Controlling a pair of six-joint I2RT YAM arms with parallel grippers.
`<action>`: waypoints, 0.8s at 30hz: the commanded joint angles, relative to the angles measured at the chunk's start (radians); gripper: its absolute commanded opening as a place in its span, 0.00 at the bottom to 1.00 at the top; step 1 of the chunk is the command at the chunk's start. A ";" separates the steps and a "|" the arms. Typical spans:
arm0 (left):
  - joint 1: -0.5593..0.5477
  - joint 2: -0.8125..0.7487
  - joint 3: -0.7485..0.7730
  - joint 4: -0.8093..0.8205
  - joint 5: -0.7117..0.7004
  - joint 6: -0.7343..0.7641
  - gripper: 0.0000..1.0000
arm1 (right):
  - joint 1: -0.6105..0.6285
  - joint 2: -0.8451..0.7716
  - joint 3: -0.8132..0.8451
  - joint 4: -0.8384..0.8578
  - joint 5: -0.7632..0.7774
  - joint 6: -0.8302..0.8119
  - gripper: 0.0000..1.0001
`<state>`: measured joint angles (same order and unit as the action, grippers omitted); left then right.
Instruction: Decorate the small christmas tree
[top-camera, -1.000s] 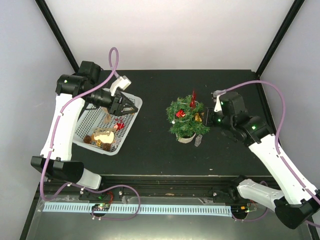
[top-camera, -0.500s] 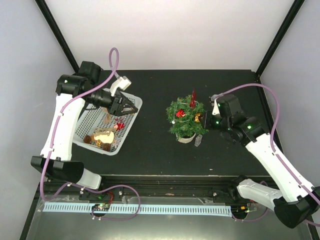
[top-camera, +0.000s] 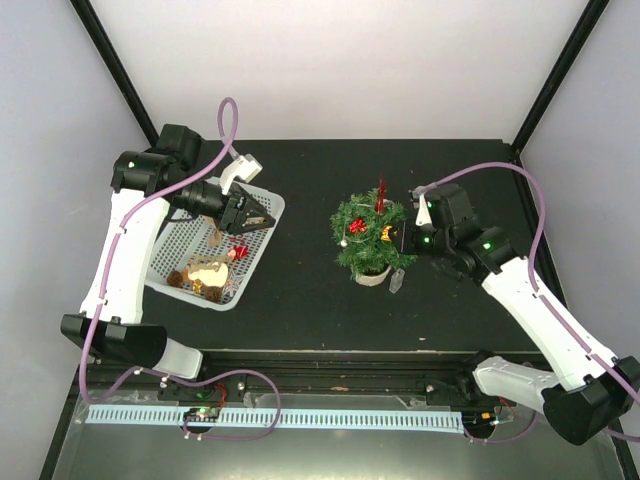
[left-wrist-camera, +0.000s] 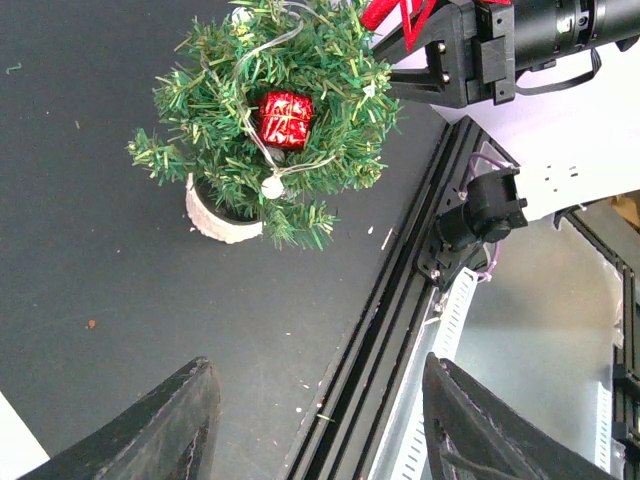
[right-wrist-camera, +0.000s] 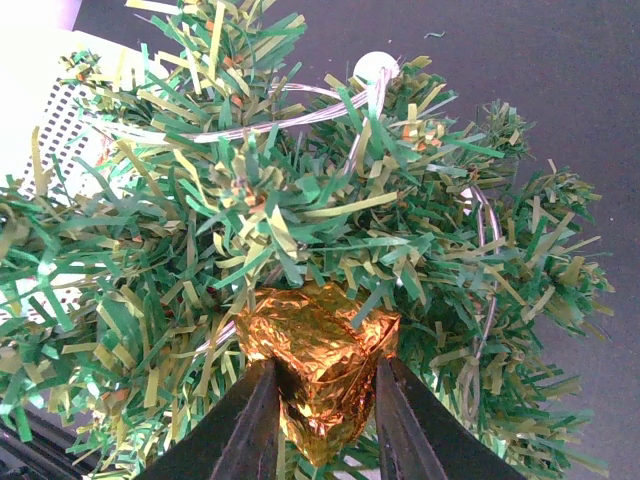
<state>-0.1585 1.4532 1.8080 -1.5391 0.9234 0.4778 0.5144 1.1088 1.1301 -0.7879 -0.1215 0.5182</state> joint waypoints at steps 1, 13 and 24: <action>0.002 -0.019 0.001 0.001 0.001 0.015 0.57 | -0.005 0.006 -0.013 0.026 -0.021 -0.007 0.29; 0.001 -0.009 0.001 0.003 -0.009 0.015 0.57 | -0.006 -0.016 -0.032 0.001 -0.009 -0.009 0.28; 0.002 0.002 0.005 0.003 -0.017 0.018 0.57 | -0.005 -0.053 0.021 -0.069 0.026 -0.025 0.29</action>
<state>-0.1585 1.4532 1.8057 -1.5391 0.9119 0.4782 0.5144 1.0824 1.1126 -0.8238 -0.1215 0.5106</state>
